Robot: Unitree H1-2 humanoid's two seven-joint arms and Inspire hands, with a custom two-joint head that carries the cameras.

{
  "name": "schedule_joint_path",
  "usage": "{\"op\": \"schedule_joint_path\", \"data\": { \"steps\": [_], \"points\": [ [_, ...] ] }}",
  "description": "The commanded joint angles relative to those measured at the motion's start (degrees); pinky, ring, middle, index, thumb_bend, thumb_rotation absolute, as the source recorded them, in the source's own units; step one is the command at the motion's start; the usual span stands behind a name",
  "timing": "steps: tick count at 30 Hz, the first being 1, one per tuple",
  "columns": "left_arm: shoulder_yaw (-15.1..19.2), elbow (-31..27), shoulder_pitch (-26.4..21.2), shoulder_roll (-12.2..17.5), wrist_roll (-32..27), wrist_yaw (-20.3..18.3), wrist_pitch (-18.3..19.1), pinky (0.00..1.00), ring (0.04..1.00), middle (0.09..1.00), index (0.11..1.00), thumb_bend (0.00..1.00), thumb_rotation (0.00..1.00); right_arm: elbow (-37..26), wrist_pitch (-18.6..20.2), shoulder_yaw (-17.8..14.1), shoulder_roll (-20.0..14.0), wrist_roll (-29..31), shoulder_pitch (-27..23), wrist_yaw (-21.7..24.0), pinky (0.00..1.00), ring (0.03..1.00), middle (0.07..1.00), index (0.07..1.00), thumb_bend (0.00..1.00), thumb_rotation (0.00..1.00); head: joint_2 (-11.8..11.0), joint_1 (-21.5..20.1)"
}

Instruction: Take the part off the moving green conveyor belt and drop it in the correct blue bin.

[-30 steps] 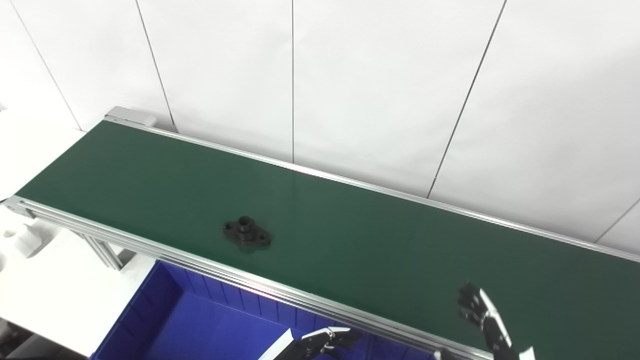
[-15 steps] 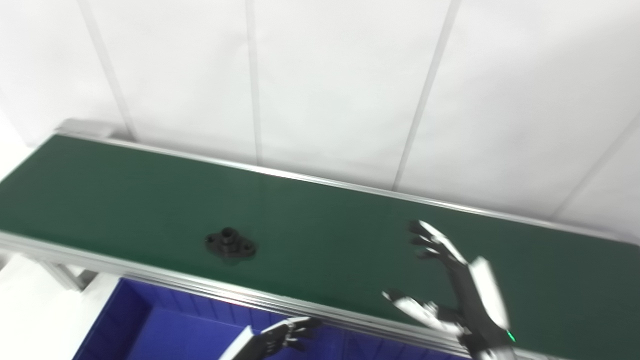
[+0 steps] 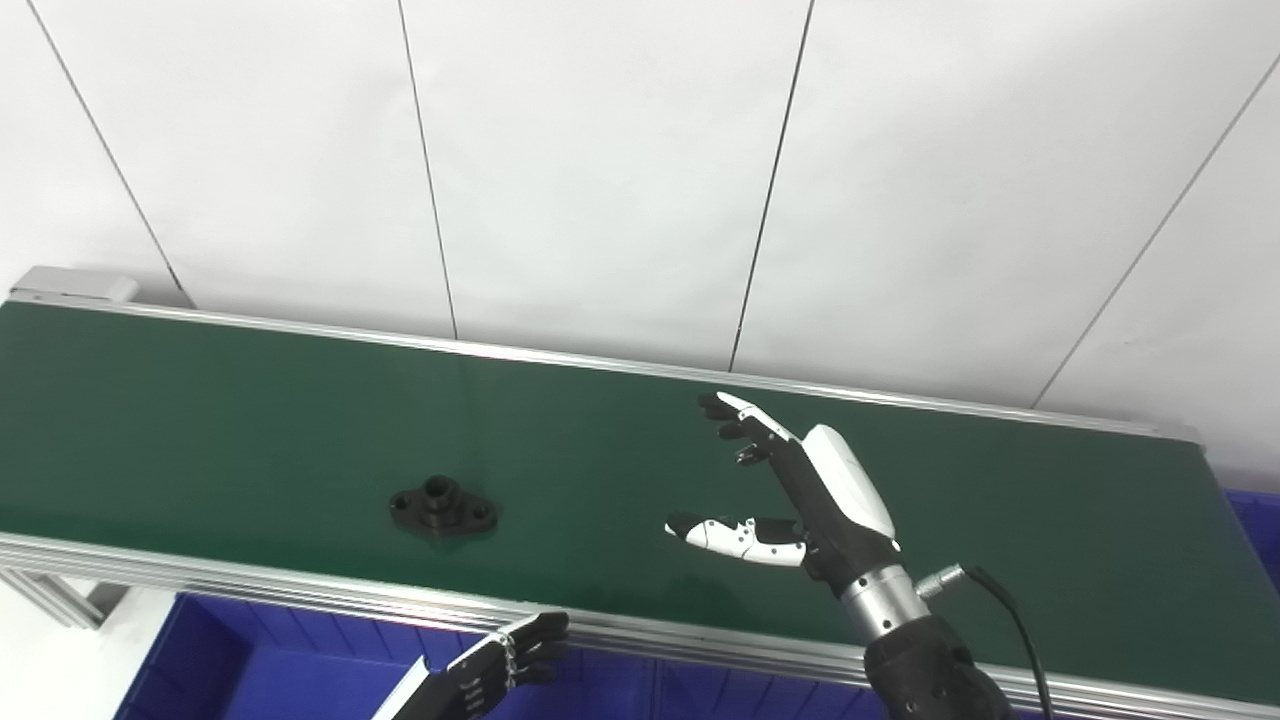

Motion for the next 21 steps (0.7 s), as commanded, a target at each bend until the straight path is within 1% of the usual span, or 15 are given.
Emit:
{"op": "schedule_joint_path", "data": {
  "steps": [1, 4, 7, 10, 13, 14, 16, 17, 18, 19, 21],
  "points": [
    [1.8, -1.6, 0.4, -1.2, -0.9, -3.5, -1.3, 0.83, 0.866, 0.895, 0.877, 0.76, 0.25, -0.4, -0.2, 0.3, 0.6, -0.8, -3.3, -0.4, 0.7, 0.813, 0.849, 0.862, 0.78, 0.51, 0.1, 0.1],
    [4.0, -1.8, 0.5, -3.1, -1.4, -6.8, -1.3, 0.83, 0.867, 0.892, 0.876, 0.75, 0.24, 1.2, -0.9, 0.8, 0.7, -1.2, -5.0, -0.5, 0.7, 0.806, 0.842, 0.855, 0.78, 0.51, 0.6, 0.5],
    [5.8, -1.8, 0.4, -4.8, -2.2, -9.9, -1.3, 0.83, 0.867, 0.89, 0.876, 0.73, 0.24, 2.9, -0.4, 1.8, 0.8, -1.9, -7.1, 0.1, 0.7, 0.799, 0.841, 0.854, 0.79, 0.52, 1.6, 0.3],
    [7.0, -2.1, 0.5, -6.3, -2.5, -12.0, -1.3, 0.83, 0.866, 0.892, 0.875, 0.73, 0.24, 4.7, 0.7, 3.0, 0.9, -2.5, -9.6, 1.9, 0.71, 0.807, 0.85, 0.865, 0.79, 0.52, 2.3, 0.2],
    [7.8, -2.6, 0.7, -7.6, -2.1, -13.1, -1.3, 0.81, 0.863, 0.897, 0.877, 0.72, 0.25, 6.6, 1.8, 4.2, 1.0, -3.8, -12.1, 3.5, 0.72, 0.817, 0.858, 0.868, 0.8, 0.52, 2.9, 0.4],
    [8.0, -2.8, 0.9, -7.9, -1.9, -13.2, -1.3, 0.8, 0.858, 0.894, 0.877, 0.72, 0.26, 7.2, 2.2, 4.6, 1.0, -4.3, -12.9, 3.9, 0.71, 0.809, 0.851, 0.86, 0.83, 0.5, 2.9, 0.4],
    [8.4, -3.0, 1.0, -8.7, -1.7, -13.9, -1.3, 0.8, 0.856, 0.893, 0.878, 0.71, 0.27, 8.4, 3.1, 5.3, 0.9, -4.8, -14.6, 5.9, 0.71, 0.811, 0.853, 0.862, 0.84, 0.49, 3.4, 0.9],
    [8.6, -3.1, 1.0, -9.0, -1.8, -14.3, -1.3, 0.8, 0.854, 0.892, 0.879, 0.7, 0.27, 8.8, 3.4, 5.5, 0.8, -4.9, -15.3, 6.7, 0.7, 0.806, 0.852, 0.864, 0.86, 0.46, 3.4, 0.9],
    [8.7, -3.2, 1.1, -9.2, -1.8, -14.6, -1.3, 0.8, 0.854, 0.892, 0.88, 0.7, 0.27, 9.5, 3.7, 5.9, 0.9, -5.3, -16.2, 7.5, 0.7, 0.805, 0.852, 0.865, 0.87, 0.45, 3.7, 1.1],
    [8.9, -3.3, 1.2, -9.4, -1.8, -14.9, -1.3, 0.79, 0.852, 0.89, 0.879, 0.7, 0.29, 10.0, 3.9, 6.2, 0.8, -5.5, -16.9, 7.9, 0.68, 0.787, 0.835, 0.849, 0.91, 0.41, 3.8, 1.1],
    [8.9, -3.5, 1.3, -9.7, -1.8, -15.4, -1.3, 0.79, 0.851, 0.889, 0.877, 0.69, 0.29, 10.6, 4.7, 6.8, 0.9, -6.3, -18.0, 8.7, 0.66, 0.773, 0.822, 0.836, 0.95, 0.39, 4.1, 1.5]
  ]
}}
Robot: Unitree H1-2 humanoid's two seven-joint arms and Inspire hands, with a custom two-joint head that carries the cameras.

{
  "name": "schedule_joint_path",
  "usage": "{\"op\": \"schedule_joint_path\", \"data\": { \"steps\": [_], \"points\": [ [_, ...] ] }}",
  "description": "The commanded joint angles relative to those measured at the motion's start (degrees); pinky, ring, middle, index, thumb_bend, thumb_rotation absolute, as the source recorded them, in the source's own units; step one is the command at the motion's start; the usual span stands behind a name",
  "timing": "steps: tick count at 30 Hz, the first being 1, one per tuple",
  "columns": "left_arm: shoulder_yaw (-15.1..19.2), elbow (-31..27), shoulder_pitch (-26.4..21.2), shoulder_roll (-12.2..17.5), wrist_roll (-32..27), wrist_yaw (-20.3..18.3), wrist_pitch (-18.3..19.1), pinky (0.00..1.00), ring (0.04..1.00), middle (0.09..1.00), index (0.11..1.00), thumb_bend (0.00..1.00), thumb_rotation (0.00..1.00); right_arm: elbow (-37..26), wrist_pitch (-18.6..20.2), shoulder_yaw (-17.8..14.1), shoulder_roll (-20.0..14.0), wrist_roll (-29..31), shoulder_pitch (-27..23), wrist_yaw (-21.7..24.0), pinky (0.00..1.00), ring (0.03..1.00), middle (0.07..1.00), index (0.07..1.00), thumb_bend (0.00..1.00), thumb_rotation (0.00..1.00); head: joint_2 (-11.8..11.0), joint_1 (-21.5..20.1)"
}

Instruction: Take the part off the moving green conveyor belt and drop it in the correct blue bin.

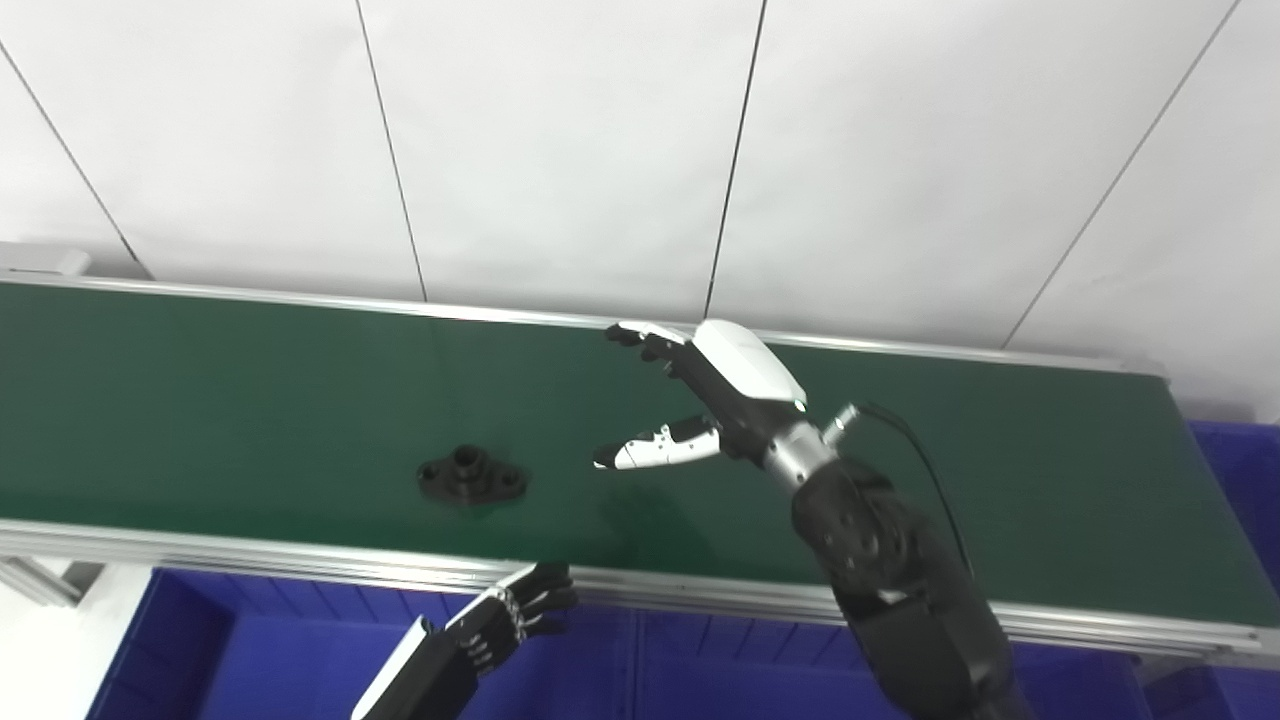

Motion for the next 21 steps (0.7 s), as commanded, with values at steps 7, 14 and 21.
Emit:
{"op": "schedule_joint_path", "data": {
  "steps": [7, 14, 21],
  "points": [
    [0.6, -2.1, 0.5, -2.0, 0.2, -1.8, -1.3, 0.75, 0.841, 0.88, 0.866, 0.69, 0.32, 1.1, 1.8, 3.2, 1.6, -4.1, -5.0, 0.8, 0.68, 0.78, 0.82, 0.822, 0.97, 0.4, 0.3, 1.4],
    [0.2, -2.7, 0.8, -2.6, 1.5, -1.2, -1.3, 0.75, 0.841, 0.88, 0.867, 0.7, 0.32, 3.7, 1.4, 5.9, 3.6, -6.9, -5.4, 0.2, 0.71, 0.795, 0.821, 0.819, 0.97, 0.41, -0.2, 2.8],
    [-0.3, -3.3, 1.4, -3.2, 2.3, -0.7, -1.3, 0.75, 0.838, 0.878, 0.868, 0.7, 0.31, 5.9, 0.0, 6.4, 4.3, -7.0, -4.0, -1.4, 0.73, 0.803, 0.829, 0.826, 0.94, 0.4, -0.2, 4.4]
  ]
}}
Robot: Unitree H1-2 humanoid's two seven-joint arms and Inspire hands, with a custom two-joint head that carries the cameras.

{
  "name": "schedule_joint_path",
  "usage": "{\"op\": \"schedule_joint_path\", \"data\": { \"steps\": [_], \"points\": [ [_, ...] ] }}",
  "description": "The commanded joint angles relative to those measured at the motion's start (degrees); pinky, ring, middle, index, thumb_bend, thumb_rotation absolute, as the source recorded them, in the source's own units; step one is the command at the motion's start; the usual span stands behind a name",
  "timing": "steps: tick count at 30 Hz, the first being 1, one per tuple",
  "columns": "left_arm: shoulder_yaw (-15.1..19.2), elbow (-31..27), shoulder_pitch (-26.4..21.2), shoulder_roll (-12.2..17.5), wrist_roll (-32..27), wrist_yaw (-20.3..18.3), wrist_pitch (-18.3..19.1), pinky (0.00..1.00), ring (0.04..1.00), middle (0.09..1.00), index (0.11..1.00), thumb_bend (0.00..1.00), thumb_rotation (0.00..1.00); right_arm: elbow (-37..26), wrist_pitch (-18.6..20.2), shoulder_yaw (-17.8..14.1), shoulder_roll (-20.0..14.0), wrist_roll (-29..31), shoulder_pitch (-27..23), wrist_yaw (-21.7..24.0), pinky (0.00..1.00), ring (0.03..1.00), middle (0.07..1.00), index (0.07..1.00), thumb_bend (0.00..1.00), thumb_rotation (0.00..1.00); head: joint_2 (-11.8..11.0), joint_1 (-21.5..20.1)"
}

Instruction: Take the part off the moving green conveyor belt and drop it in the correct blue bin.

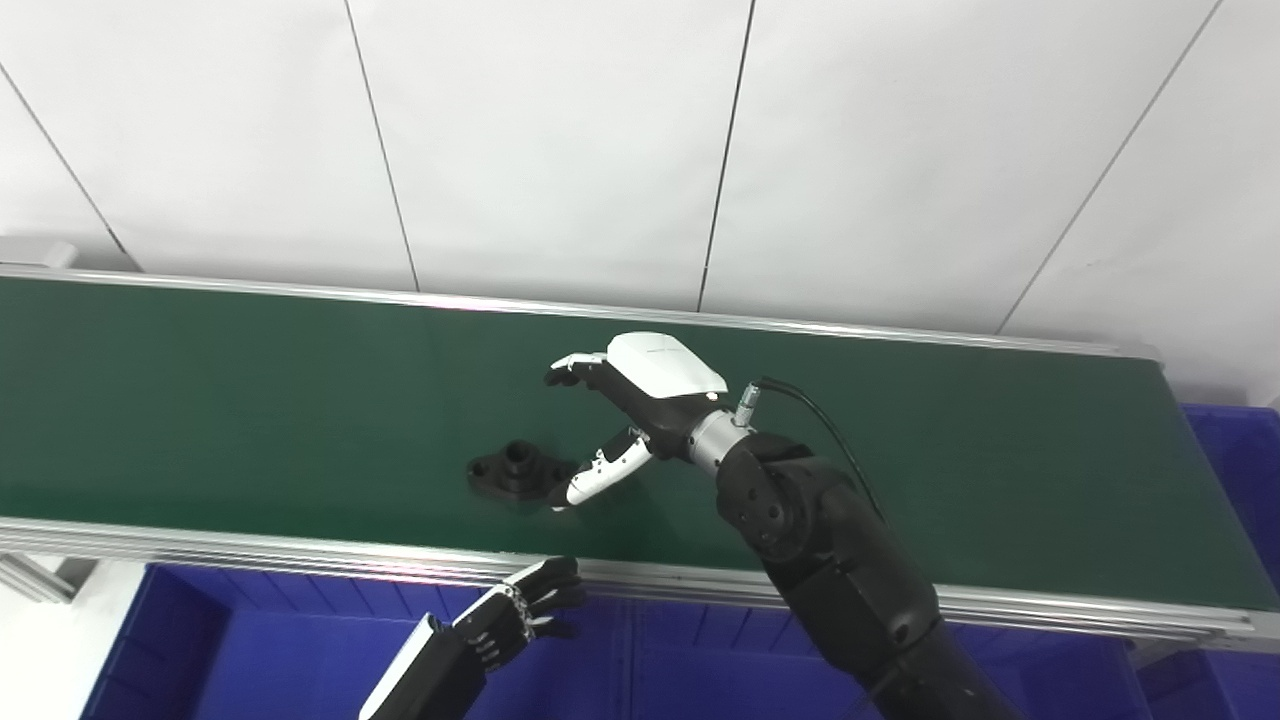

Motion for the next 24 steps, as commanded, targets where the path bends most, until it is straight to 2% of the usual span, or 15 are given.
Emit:
{"op": "schedule_joint_path", "data": {
  "steps": [1, 8, 11, 24],
  "points": [
    [-0.6, -1.9, 0.7, -0.2, 0.8, 0.2, -1.3, 0.75, 0.838, 0.879, 0.868, 0.7, 0.31, 0.0, -1.6, 0.0, 0.9, -0.1, -1.1, -2.6, 0.73, 0.803, 0.829, 0.827, 0.94, 0.39, 0.1, 0.6],
    [-2.1, -2.9, 1.5, -0.3, 1.9, 2.0, -1.3, 0.74, 0.835, 0.876, 0.864, 0.71, 0.32, 2.1, -3.6, 0.6, 0.4, 0.9, 0.6, -4.9, 0.73, 0.804, 0.829, 0.835, 0.91, 0.38, 0.7, 2.6],
    [-3.1, -3.5, 2.0, -0.1, 2.6, 3.2, -1.3, 0.74, 0.834, 0.876, 0.865, 0.71, 0.33, 3.2, -4.4, 0.8, 0.2, 1.0, 1.2, -6.2, 0.72, 0.794, 0.822, 0.823, 0.91, 0.35, 0.8, 3.2],
    [-6.8, -4.5, 2.9, 1.4, 3.2, 7.8, -1.3, 0.75, 0.836, 0.883, 0.873, 0.71, 0.33, 4.4, -5.7, 2.9, -2.3, 1.7, 3.1, -6.1, 0.7, 0.765, 0.789, 0.801, 0.89, 0.24, 2.2, 3.2]
  ]
}}
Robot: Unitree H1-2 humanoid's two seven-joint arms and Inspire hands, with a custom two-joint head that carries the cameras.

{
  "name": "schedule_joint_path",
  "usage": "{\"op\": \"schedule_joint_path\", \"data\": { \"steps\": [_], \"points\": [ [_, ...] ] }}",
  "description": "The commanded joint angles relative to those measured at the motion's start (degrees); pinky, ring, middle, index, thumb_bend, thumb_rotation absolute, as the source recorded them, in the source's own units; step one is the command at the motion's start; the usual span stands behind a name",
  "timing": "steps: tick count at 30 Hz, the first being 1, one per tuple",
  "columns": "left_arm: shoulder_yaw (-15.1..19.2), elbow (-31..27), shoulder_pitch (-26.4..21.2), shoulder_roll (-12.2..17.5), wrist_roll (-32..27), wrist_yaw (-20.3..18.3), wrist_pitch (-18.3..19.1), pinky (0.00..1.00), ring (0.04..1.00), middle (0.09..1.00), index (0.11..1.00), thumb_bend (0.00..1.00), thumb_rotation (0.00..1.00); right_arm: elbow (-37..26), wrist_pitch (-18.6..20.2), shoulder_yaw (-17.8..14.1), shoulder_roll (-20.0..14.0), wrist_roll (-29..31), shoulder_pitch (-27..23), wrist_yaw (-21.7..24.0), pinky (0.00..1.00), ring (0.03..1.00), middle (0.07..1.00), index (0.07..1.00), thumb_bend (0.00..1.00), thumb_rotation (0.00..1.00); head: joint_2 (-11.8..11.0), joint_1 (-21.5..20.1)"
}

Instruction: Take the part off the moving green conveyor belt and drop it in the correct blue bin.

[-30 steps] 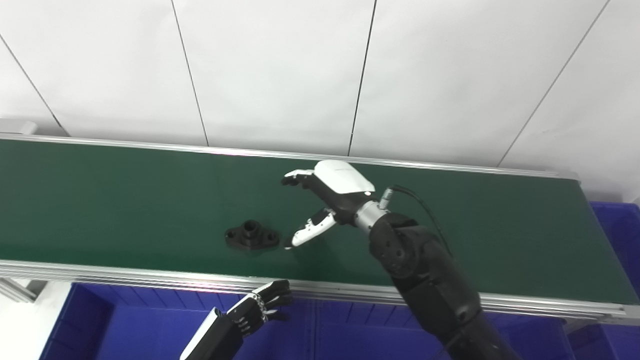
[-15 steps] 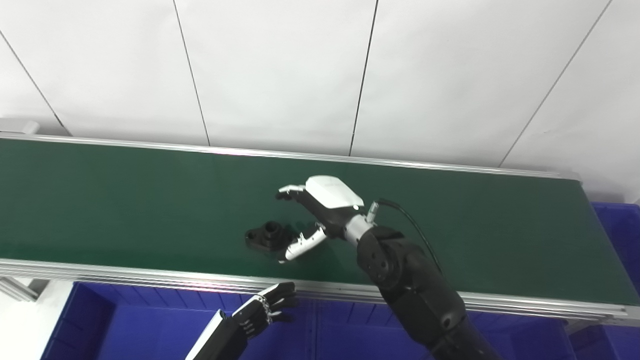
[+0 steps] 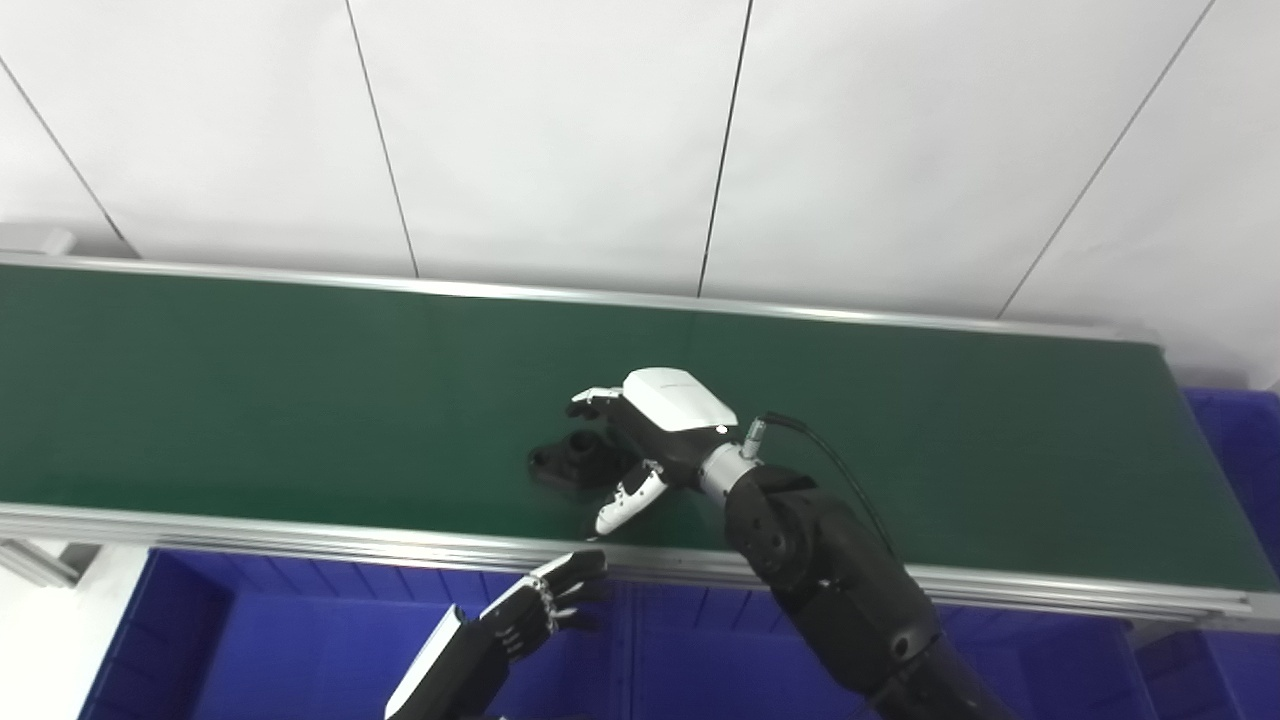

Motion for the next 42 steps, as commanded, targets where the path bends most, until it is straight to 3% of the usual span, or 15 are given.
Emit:
{"op": "schedule_joint_path", "data": {
  "steps": [1, 7, 9, 11, 12, 14, 17, 23, 28, 31, 34, 35, 42],
  "points": [
    [-1.0, -2.1, 0.7, 0.1, 0.1, 1.1, -1.3, 0.75, 0.836, 0.881, 0.872, 0.71, 0.34, -0.7, -3.1, 0.1, 0.1, 0.4, -0.3, -1.0, 0.69, 0.758, 0.781, 0.795, 0.89, 0.24, 0.2, 0.0],
    [-2.4, -2.8, 1.3, 0.6, 0.2, 2.7, -1.3, 0.74, 0.836, 0.883, 0.871, 0.71, 0.34, 0.4, -3.7, 1.3, -0.1, -0.2, 0.9, -3.5, 0.65, 0.715, 0.742, 0.765, 0.86, 0.23, 0.9, -0.1],
    [-2.7, -2.8, 1.4, 0.7, -0.5, 2.6, -1.3, 0.75, 0.834, 0.883, 0.872, 0.71, 0.33, 0.5, -3.5, 2.1, -0.6, -0.6, 0.8, -3.3, 0.61, 0.681, 0.711, 0.741, 0.82, 0.22, 1.1, 0.0],
    [-2.8, -2.8, 1.5, 0.8, -0.9, 2.5, -1.3, 0.75, 0.835, 0.884, 0.872, 0.71, 0.31, 0.4, -3.3, 2.7, -1.1, -1.1, 0.6, -3.0, 0.56, 0.637, 0.677, 0.718, 0.76, 0.16, 1.2, 0.0],
    [-2.9, -2.8, 1.5, 0.8, -1.0, 2.6, -1.3, 0.75, 0.837, 0.885, 0.873, 0.71, 0.31, 0.4, -3.4, 2.8, -1.2, -1.2, 0.6, -3.1, 0.43, 0.501, 0.533, 0.608, 0.62, 0.06, 1.2, 0.0],
    [-2.9, -2.8, 1.7, 0.8, -1.1, 2.6, -1.3, 0.75, 0.838, 0.886, 0.873, 0.71, 0.31, 0.6, -5.1, 3.1, -1.9, -1.4, 0.5, -4.3, 0.33, 0.403, 0.448, 0.544, 0.55, 0.02, 1.3, 0.0],
    [-3.0, -3.0, 1.8, 0.8, -0.8, 2.8, -1.3, 0.74, 0.835, 0.885, 0.871, 0.71, 0.31, 0.2, -5.8, 3.2, -2.5, -2.2, 0.4, -5.7, 0.23, 0.308, 0.404, 0.513, 0.52, 0.0, 1.3, -0.1],
    [-3.0, -3.2, 1.6, 1.1, -0.9, 3.0, -1.3, 0.74, 0.837, 0.887, 0.871, 0.7, 0.32, -1.0, -6.4, 4.7, -3.3, -6.9, -1.2, -8.5, 0.13, 0.19, 0.414, 0.482, 0.53, 0.0, 1.3, -0.1],
    [-3.0, -3.1, 1.5, 1.2, -1.1, 3.1, -1.3, 0.73, 0.832, 0.887, 0.871, 0.71, 0.32, -2.1, -7.0, 4.8, -3.6, -9.1, -2.4, -9.0, 0.11, 0.179, 0.412, 0.48, 0.53, 0.0, 1.1, -0.1],
    [-2.9, -2.9, 1.3, 1.2, -1.4, 2.9, -1.3, 0.72, 0.831, 0.887, 0.868, 0.7, 0.31, -2.2, -8.0, 4.7, -3.6, -9.5, -2.8, -9.6, 0.17, 0.256, 0.412, 0.496, 0.52, 0.0, 1.0, -0.1],
    [-2.9, -2.7, 1.0, 1.4, -1.4, 2.8, -1.3, 0.73, 0.835, 0.892, 0.871, 0.7, 0.31, -4.1, -7.3, 4.4, -3.4, -9.9, -3.2, -8.1, 0.16, 0.242, 0.459, 0.485, 0.53, 0.0, 0.8, -0.3],
    [-2.8, -2.7, 1.0, 1.4, -1.4, 2.8, -1.3, 0.73, 0.836, 0.893, 0.872, 0.7, 0.31, -4.9, -7.2, 4.4, -3.5, -10.2, -3.2, -7.6, 0.15, 0.231, 0.427, 0.492, 0.53, 0.0, 0.7, -0.4],
    [-2.8, -2.7, 0.7, 1.5, -1.3, 2.8, -1.3, 0.73, 0.836, 0.891, 0.874, 0.7, 0.31, -16.2, -3.6, 0.2, -3.7, -9.1, -0.1, -3.5, 0.13, 0.204, 0.41, 0.497, 0.52, 0.0, 0.7, -1.2]
  ]
}}
